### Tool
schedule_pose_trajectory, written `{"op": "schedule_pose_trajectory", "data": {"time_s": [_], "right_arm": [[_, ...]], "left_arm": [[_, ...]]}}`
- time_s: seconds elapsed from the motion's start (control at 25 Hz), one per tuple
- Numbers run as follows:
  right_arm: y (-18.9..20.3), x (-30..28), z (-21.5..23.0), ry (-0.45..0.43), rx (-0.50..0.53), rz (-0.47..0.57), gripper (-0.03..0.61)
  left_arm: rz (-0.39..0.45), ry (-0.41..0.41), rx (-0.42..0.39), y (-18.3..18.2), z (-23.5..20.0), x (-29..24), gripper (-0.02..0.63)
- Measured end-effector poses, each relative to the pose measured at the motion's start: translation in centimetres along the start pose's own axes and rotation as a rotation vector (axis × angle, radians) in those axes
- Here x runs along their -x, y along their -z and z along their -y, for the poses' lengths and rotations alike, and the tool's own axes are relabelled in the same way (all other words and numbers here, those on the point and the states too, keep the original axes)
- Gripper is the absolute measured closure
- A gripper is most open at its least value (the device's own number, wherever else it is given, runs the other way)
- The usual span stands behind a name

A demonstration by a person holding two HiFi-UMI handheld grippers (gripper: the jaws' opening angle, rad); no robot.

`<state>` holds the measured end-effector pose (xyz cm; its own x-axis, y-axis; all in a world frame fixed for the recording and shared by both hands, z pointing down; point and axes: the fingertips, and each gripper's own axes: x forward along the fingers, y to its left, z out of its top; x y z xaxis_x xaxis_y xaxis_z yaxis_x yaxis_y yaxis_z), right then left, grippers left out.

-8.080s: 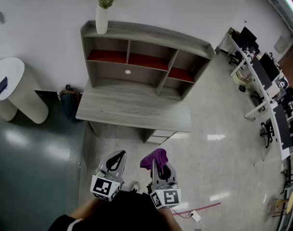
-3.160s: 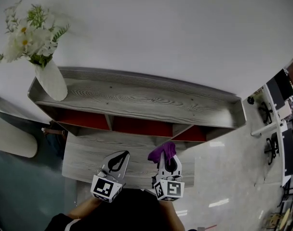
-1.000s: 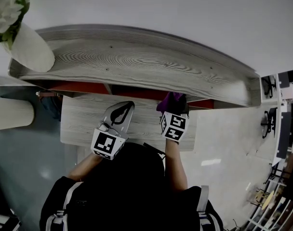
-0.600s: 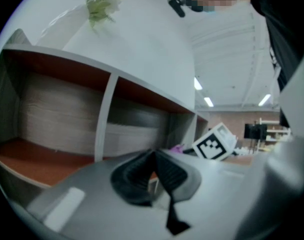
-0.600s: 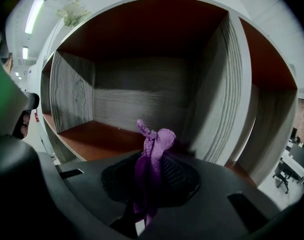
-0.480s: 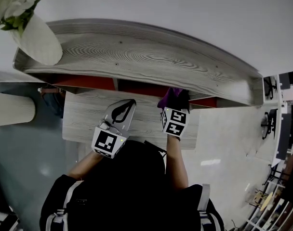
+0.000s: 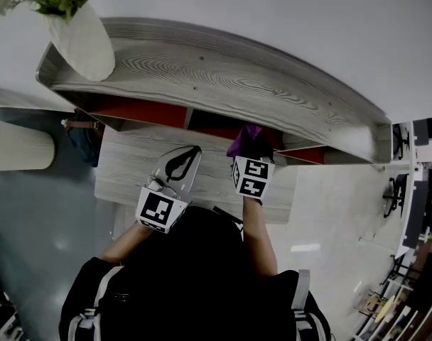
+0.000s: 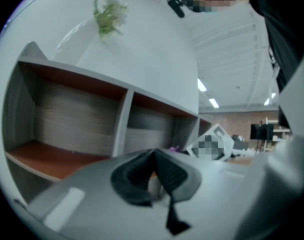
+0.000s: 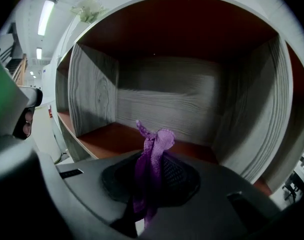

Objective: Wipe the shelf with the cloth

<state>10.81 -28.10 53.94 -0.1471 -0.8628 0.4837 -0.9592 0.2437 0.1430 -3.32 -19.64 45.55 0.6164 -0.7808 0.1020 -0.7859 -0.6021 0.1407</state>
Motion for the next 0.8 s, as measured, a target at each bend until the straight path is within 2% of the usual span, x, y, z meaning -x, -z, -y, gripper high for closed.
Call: {"op": "schedule_pose_trajectory", "data": {"time_s": [0.8], "right_arm": [[-3.1,-1.8,-13.0,-0.246,0.135,0.051,0.529]], "left_arm": [[0.021,-0.163,0.019,0.1,-3.5,6.7,0.611]]}}
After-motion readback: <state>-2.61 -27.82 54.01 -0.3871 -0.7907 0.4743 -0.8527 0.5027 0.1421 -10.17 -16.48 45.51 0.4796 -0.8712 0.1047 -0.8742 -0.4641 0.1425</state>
